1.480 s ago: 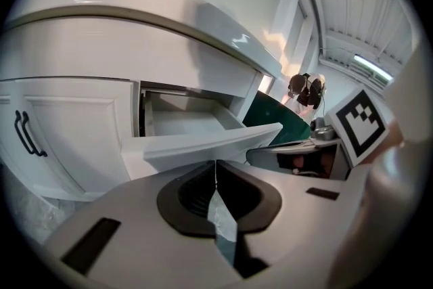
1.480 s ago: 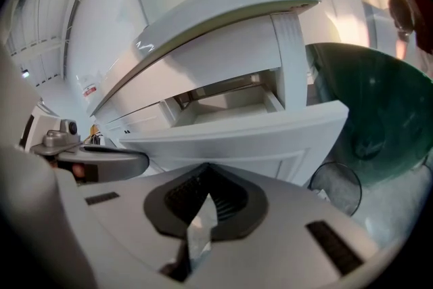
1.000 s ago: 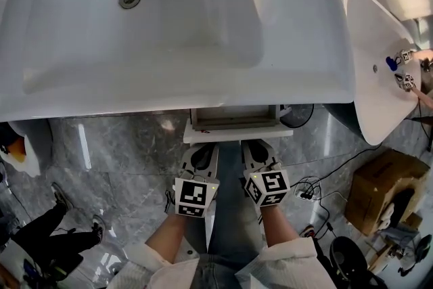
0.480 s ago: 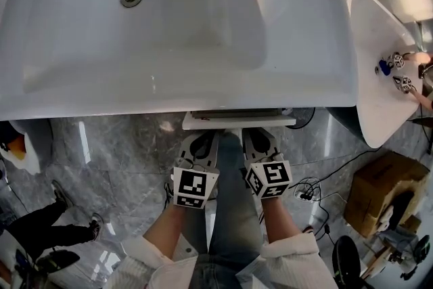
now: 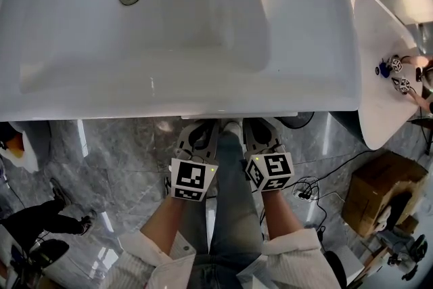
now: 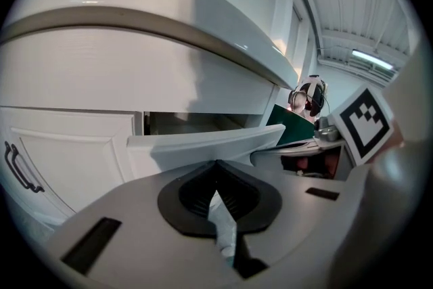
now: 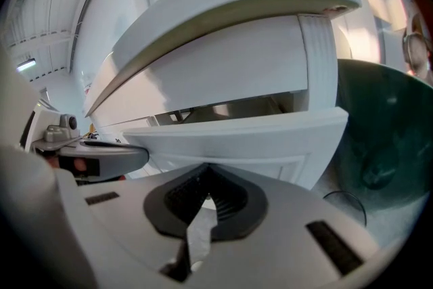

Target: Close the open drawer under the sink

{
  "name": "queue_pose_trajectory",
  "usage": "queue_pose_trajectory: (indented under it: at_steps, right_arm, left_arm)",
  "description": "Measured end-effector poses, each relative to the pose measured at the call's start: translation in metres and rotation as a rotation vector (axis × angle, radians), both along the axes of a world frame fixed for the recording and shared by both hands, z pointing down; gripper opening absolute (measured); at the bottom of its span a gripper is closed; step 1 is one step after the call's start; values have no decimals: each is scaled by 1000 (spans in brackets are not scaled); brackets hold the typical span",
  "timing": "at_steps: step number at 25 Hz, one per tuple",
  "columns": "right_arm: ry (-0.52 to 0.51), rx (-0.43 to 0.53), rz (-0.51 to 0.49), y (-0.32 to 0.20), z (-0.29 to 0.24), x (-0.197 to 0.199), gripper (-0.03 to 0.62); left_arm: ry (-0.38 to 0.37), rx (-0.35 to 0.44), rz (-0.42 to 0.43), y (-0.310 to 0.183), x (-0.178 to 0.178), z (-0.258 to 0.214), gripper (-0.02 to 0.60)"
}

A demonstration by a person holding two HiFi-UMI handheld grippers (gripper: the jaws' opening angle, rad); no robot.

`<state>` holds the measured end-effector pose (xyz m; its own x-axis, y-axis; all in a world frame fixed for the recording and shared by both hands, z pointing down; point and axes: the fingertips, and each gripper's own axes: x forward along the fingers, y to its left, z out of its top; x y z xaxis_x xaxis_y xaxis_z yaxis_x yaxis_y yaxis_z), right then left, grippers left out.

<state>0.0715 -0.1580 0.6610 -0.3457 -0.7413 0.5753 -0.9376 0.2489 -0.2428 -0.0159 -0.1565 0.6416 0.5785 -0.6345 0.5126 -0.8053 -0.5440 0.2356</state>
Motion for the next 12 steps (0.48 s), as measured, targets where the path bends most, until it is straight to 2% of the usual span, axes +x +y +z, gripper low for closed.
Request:
queue_pose_trajectory:
  at_steps: [8, 12]
  right_arm:
    - [26, 30, -28, -35, -1, 1, 9]
    - [28, 41, -22, -45, -3, 2, 9]
  left_arm:
    - [7, 29, -25, -35, -6, -2, 15]
    - [-11, 51, -4, -44, -5, -5, 15]
